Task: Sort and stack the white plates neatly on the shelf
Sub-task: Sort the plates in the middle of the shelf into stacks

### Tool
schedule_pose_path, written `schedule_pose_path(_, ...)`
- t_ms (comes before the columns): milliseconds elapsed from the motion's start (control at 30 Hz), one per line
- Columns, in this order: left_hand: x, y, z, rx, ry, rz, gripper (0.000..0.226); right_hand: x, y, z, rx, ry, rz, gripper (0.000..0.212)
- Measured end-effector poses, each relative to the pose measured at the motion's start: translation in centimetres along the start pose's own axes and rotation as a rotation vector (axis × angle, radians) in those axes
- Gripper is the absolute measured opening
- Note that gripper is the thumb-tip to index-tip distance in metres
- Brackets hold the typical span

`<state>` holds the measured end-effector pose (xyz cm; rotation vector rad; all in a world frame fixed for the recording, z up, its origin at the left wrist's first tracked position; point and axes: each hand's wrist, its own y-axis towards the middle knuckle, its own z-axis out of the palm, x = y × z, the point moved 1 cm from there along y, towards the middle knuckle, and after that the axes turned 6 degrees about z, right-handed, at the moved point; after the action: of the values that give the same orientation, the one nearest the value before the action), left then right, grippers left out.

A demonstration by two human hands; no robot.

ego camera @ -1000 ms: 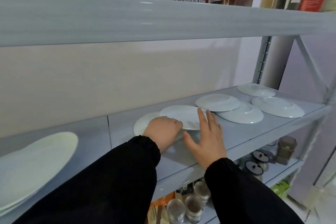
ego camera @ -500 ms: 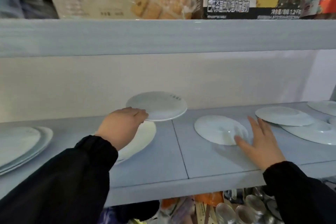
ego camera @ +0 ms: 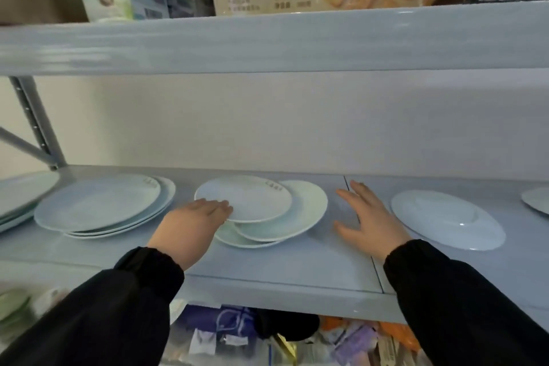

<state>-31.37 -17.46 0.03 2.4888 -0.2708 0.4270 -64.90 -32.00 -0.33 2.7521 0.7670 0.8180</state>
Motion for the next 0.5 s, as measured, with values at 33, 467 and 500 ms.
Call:
schedule_pose_path(33,0.0,-0.5,0.2,-0.003,-0.01,0.016,0.062,-0.1,0.1,0.1,0.022,-0.012,-0.005,0.072)
schedule_pose_path(467,-1.7,-1.1,-0.7,0.048,-0.203,-0.03,0.046,-0.9,-0.1,0.0,0.022,0.029,-0.029,0.066)
schedule_pose_path(500,-2.1,-0.8,-1.0,0.03,-0.219,-0.034,0.046,-0.9,-0.1,0.0,0.021,0.031,-0.024,0.068)
